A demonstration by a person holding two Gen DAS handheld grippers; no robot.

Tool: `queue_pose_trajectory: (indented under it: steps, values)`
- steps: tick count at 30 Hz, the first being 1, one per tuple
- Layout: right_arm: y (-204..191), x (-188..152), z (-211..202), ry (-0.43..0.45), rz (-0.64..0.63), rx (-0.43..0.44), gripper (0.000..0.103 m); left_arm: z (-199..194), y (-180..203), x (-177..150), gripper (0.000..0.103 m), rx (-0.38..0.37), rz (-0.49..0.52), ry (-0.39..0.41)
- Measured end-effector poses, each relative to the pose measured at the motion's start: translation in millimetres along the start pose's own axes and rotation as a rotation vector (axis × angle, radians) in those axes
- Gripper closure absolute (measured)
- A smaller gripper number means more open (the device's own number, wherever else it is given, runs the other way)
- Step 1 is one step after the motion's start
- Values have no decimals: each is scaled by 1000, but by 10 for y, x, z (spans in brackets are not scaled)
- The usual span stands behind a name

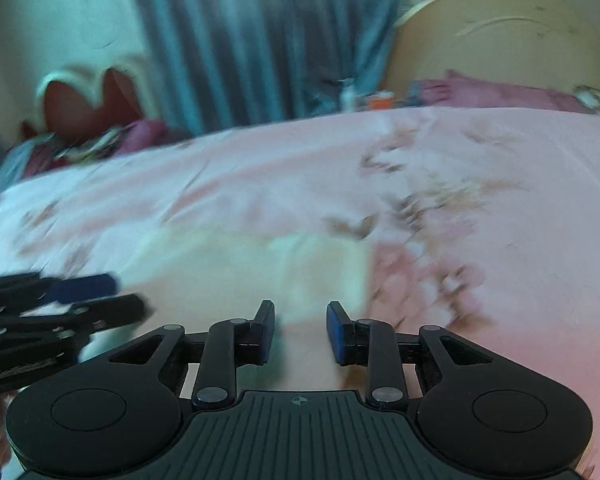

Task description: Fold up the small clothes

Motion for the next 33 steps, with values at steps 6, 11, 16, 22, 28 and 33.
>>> queue_pose_trajectory:
  steps: [6,11,16,22,28,33]
  values:
    - [9,-36,-229,11,48,-62,73,-293,129,-111,65,0,29,17]
    - [-260,-293,-529,-22,-27,17,73,-493,188,-266,65,-19,16,-13]
    - [-211,-637,-676,-87,-26,-94,73,-707,264,-532,65,-53,-18,-51]
    - [-318,-776,-1187,-37,72,-14,73,-1144,58,-712,65,8,-82,-17]
    - [-414,-996,-1059,-119,36,-32,74,-1055,52,-821,66,-9,-100,-95]
    - [-423,-993,-1136,-125,25,-18,99,-1095,86,-833,66,-8,-106,-81]
Point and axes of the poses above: each gripper's, at about its wrist camera, not at the fingertips, and z roughly the way its jaws point, y to its right, x to its top, the point moved 4 cm from there along z, roughly the way its jaws point, and after that the axes turned 11 degrees about y, right-handed, at the moved point
